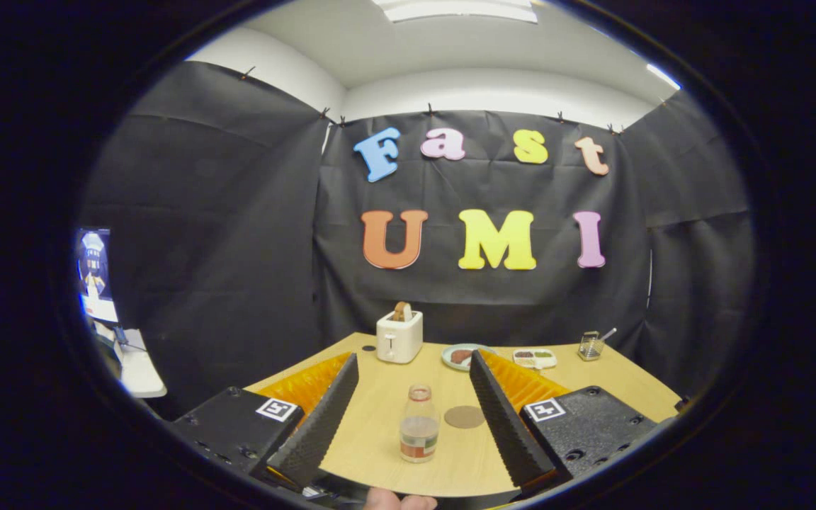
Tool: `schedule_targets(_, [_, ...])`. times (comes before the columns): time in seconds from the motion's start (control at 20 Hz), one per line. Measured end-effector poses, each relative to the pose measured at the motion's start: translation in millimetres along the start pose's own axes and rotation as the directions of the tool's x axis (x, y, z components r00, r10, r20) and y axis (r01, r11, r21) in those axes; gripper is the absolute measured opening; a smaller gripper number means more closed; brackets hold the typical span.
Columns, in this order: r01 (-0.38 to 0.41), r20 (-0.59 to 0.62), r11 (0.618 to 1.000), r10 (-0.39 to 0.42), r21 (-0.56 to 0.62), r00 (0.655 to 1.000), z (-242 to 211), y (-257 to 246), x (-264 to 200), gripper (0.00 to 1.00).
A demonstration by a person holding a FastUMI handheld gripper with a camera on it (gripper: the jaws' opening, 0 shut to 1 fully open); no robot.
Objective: Take the bottle from table, then pour the juice into the cup, finally place the bottle on the coaster
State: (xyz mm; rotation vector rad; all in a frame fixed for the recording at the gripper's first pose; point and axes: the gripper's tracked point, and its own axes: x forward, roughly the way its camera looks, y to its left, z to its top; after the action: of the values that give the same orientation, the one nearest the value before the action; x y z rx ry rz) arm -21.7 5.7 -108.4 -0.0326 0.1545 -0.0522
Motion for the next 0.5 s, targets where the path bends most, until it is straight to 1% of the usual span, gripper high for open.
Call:
schedule_targets(0.1, [0.007, -0.042, 1.0, -0.007, 0.004, 0.999, -28, -2, 2, 1.0])
schedule_targets(0.3, [0.027, -0.011, 0.999, -0.028, -0.046, 1.0, -69, -10, 14, 1.0])
schedule_targets(0.5, [0.013, -0.014, 0.997, -0.014, -0.075, 1.0, -120, -9, 29, 1.0])
